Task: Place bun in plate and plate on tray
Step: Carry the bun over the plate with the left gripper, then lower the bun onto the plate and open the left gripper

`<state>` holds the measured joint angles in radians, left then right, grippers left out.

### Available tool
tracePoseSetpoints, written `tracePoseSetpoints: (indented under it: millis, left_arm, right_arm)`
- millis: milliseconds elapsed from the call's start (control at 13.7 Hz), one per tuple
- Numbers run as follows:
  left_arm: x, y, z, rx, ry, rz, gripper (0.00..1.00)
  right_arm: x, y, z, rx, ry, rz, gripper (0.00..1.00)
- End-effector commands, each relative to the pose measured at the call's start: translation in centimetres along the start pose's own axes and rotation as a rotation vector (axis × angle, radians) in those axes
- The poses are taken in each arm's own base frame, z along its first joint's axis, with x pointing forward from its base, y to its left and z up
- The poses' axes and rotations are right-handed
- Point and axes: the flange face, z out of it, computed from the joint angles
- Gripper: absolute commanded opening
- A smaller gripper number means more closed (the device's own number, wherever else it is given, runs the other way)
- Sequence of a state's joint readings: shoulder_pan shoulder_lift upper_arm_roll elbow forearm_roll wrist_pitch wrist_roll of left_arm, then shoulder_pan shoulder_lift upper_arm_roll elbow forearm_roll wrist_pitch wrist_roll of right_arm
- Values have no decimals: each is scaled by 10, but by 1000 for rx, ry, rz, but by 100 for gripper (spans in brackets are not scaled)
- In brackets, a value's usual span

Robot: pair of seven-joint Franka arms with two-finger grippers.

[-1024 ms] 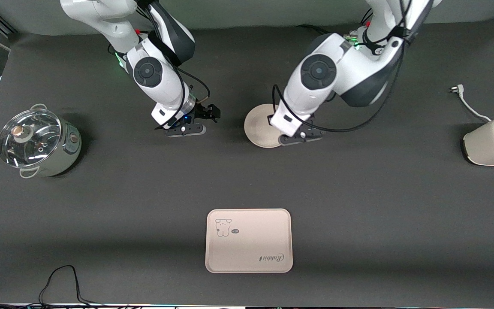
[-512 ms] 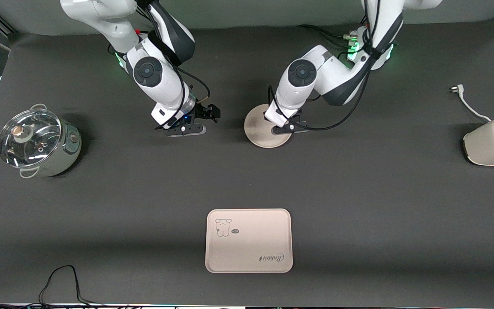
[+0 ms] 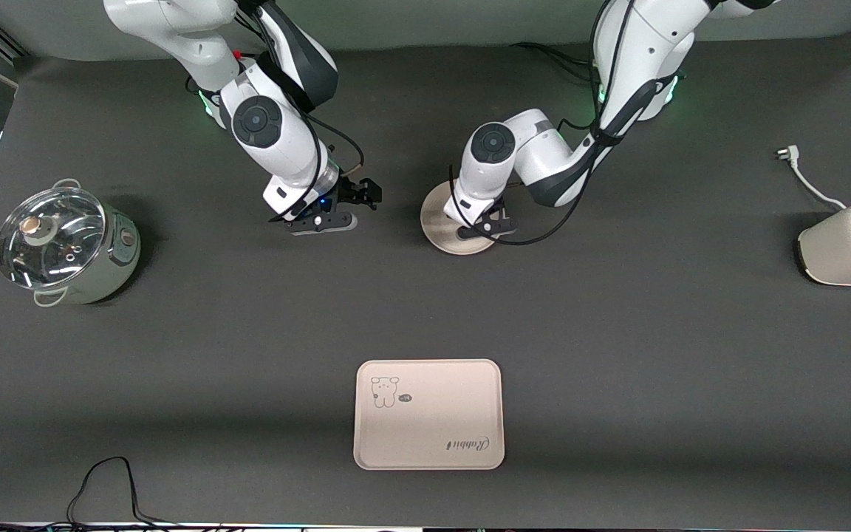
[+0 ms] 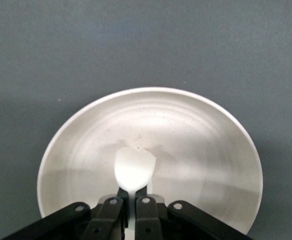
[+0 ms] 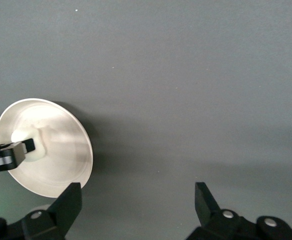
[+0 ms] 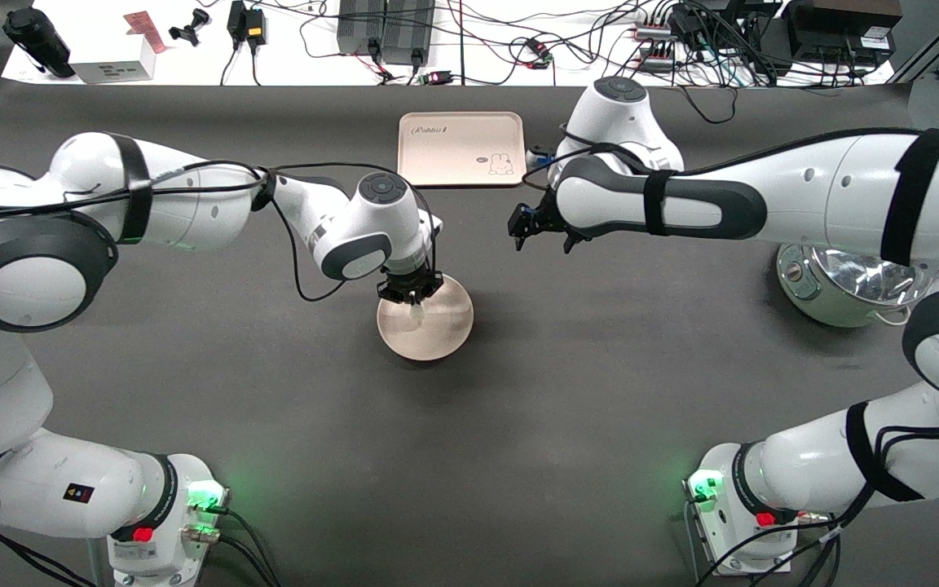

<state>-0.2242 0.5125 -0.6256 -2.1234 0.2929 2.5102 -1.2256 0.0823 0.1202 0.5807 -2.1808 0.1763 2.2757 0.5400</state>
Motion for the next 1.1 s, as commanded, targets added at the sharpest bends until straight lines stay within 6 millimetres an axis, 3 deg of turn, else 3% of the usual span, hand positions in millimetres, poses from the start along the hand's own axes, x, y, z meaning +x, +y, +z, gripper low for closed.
tracePoseSetpoints:
  millis: [0,73,146,439,878,1024]
  left_arm:
    - [-2,8,-2,-7,19,-17,42]
    - [-2,7,0,-6,16,-20,91]
    - [-2,7,0,-5,16,-20,100]
    - [1,9,-6,-2,22,-29,100]
    - [-1,10,-7,-4,24,-37,100]
    - [-1,10,-7,-4,24,-37,100]
  right_arm:
    - [-7,-12,13,6,6,-24,100]
    - [-7,-12,13,7,7,-24,100]
    - [-7,-12,13,7,7,-24,100]
    - [-8,-16,13,17,22,-22,100]
    - [-24,-36,45,40,20,-62,100]
    - [-23,-34,46,39,20,-59,100]
